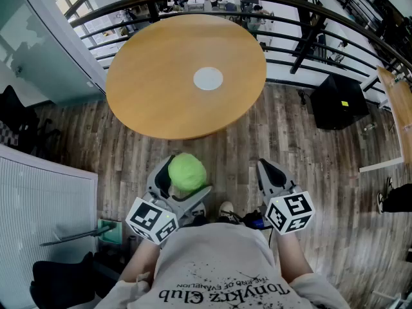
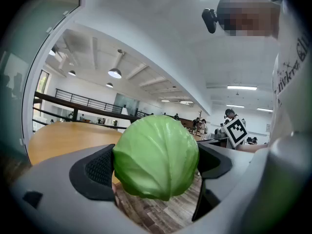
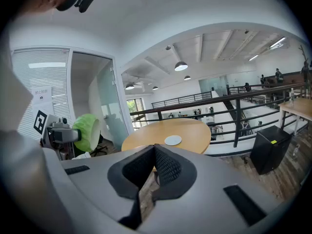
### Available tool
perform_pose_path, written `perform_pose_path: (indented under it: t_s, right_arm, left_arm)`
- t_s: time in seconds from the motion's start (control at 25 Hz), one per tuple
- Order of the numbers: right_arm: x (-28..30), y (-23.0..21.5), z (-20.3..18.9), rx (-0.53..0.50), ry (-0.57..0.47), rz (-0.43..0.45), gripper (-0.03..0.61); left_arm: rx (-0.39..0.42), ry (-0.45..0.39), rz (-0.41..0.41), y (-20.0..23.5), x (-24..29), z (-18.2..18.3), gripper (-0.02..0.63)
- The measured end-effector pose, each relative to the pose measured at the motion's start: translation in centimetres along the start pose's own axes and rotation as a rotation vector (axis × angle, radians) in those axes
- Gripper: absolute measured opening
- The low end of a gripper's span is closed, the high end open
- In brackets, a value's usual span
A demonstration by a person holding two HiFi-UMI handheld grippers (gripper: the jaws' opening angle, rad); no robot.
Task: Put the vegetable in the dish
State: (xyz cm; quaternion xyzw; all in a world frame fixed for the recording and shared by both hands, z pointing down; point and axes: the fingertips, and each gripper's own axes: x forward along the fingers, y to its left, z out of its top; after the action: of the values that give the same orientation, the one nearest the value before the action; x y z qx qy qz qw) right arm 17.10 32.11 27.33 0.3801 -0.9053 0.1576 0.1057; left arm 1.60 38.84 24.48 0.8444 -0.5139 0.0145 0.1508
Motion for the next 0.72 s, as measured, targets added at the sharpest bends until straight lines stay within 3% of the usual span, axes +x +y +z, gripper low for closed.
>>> perform_pose_path:
  t_s: [0.72]
  right_arm:
    - [-0.7,0.2,0.7,0.004,-0.055,-0.01,0.015]
  left_arm:
    - [0.001,-0.016,0.01,0.8,-1.6,0.1,0.499]
